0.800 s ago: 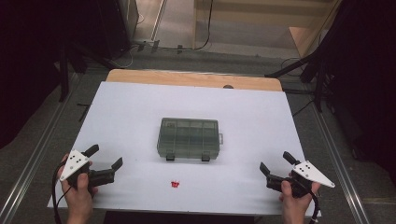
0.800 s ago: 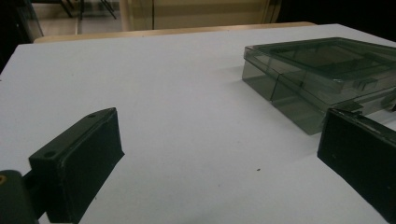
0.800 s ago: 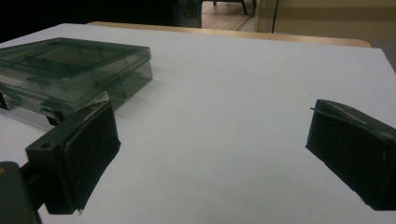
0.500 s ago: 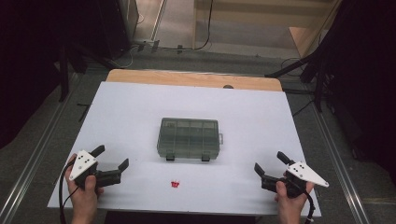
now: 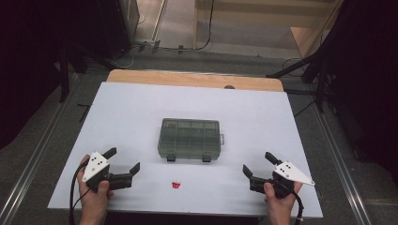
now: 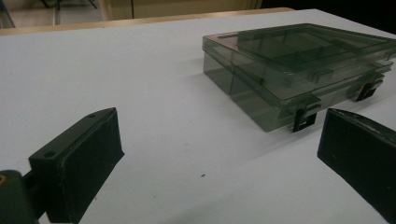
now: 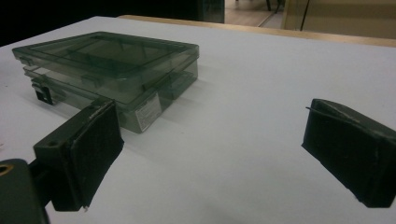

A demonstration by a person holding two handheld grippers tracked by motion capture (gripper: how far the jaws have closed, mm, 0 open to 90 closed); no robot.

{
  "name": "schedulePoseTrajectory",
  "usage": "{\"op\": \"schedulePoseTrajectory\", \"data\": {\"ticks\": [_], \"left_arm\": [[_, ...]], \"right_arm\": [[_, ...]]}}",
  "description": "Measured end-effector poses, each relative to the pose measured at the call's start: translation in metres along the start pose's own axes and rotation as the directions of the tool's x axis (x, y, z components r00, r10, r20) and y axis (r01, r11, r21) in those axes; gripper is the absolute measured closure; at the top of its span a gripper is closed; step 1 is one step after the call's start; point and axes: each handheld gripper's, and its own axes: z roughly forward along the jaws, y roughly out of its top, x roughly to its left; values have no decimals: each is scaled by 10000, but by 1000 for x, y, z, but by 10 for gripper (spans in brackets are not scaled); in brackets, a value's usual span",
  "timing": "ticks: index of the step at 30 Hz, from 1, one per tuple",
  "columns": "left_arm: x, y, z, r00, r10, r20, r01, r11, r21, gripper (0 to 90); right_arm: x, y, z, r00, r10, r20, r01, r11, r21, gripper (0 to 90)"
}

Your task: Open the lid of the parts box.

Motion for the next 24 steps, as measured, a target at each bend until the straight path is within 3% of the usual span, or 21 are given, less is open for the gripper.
{"op": "schedulePoseTrajectory", "data": {"ticks": [18,19,21,24], "left_arm": [[-23,0,10,9980,142,618,-156,9996,231,0],[-25,1,10,9976,143,677,-158,9996,217,0],[-27,1,11,9979,209,611,-225,9994,248,0],[-33,1,15,9978,284,596,-313,9984,481,0]], "right_arm": [[26,4,21,9971,-355,-673,385,9983,438,0],[29,4,24,9937,-355,-1065,414,9977,537,11],[32,3,25,9898,-384,-1372,473,9970,619,41],[39,4,26,9900,-627,-1261,702,9959,564,160]]}}
